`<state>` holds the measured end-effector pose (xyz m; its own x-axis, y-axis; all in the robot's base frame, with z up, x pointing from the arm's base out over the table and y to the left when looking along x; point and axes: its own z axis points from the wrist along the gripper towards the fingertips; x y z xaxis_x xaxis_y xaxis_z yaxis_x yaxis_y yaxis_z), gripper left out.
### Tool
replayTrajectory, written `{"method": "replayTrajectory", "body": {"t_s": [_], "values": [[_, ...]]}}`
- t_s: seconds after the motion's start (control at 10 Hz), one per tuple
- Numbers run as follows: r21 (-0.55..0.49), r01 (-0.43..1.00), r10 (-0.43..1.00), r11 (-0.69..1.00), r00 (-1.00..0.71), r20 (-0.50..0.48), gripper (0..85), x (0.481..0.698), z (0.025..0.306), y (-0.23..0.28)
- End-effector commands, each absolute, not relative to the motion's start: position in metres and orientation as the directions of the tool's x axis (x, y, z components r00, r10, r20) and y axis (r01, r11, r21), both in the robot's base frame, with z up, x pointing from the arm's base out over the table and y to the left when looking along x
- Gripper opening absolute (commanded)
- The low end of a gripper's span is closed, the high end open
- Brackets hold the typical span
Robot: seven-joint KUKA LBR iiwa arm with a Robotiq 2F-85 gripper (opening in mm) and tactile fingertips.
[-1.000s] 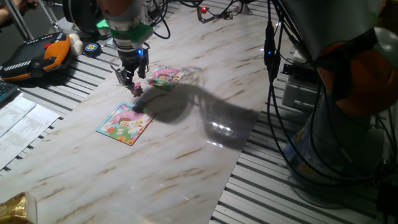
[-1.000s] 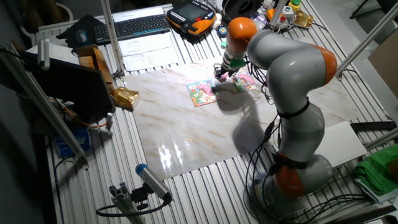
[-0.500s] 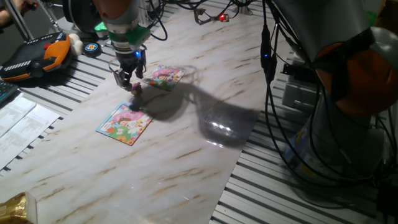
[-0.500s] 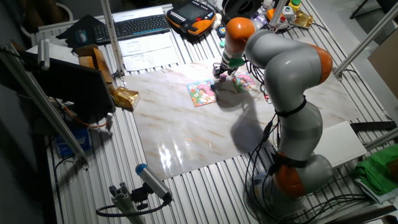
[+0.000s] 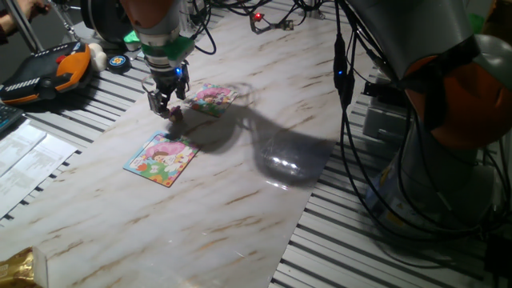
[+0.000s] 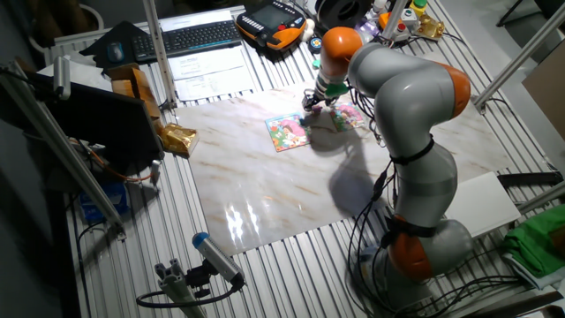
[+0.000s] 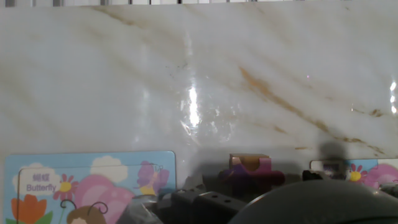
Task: Assemble one piece of a puzzle
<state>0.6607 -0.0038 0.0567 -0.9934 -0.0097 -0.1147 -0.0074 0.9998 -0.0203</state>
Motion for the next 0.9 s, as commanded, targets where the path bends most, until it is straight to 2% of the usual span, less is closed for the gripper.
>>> {"method": "replayTrajectory", "body": {"t_s": [0.0,0.8], "values": [[-0.019,-0.01,-0.012,1.0,-0.993,-0.115,78.0,0.66,0.054,-0.005],[-0.003,0.001,0.001,1.0,-0.991,-0.135,76.3,0.663,0.036,-0.003]]}}
